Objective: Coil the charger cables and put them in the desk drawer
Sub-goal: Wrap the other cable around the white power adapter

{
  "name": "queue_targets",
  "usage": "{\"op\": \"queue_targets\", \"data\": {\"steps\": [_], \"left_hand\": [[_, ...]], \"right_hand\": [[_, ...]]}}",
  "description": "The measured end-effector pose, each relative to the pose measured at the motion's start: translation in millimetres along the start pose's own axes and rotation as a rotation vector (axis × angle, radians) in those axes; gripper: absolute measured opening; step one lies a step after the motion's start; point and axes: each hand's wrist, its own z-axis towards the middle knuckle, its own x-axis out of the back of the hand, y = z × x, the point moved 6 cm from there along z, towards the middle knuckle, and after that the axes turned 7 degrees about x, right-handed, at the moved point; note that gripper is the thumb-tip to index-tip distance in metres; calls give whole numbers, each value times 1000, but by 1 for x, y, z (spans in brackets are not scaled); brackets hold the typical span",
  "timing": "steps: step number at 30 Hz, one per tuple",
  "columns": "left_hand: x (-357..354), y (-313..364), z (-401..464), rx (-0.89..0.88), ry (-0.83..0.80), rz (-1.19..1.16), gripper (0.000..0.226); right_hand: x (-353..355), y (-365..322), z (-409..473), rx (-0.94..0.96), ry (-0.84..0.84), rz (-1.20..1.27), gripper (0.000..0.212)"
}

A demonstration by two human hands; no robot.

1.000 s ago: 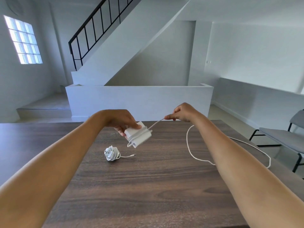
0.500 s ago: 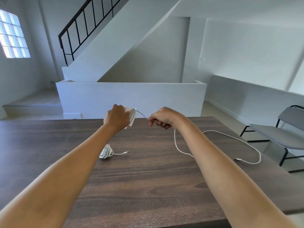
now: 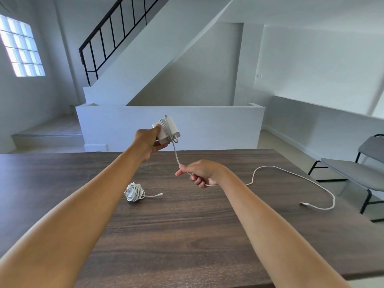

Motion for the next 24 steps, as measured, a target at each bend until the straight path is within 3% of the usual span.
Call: {"op": "queue_targets", "data": {"steps": [7, 14, 17, 24], "left_hand": [[-4, 9, -16, 25, -366, 115, 26], [-15, -2, -40, 27, -648, 803, 30], [-15, -10, -36, -46, -608, 1163, 27], [-16, -31, -19, -223, -285, 1500, 35]], "right_hand": [[39, 2, -1, 75, 134, -72, 44], [92, -5, -10, 77, 383, -615, 50], [111, -11, -14, 122, 493, -672, 50], [97, -47, -24, 247, 510, -560, 39]]}}
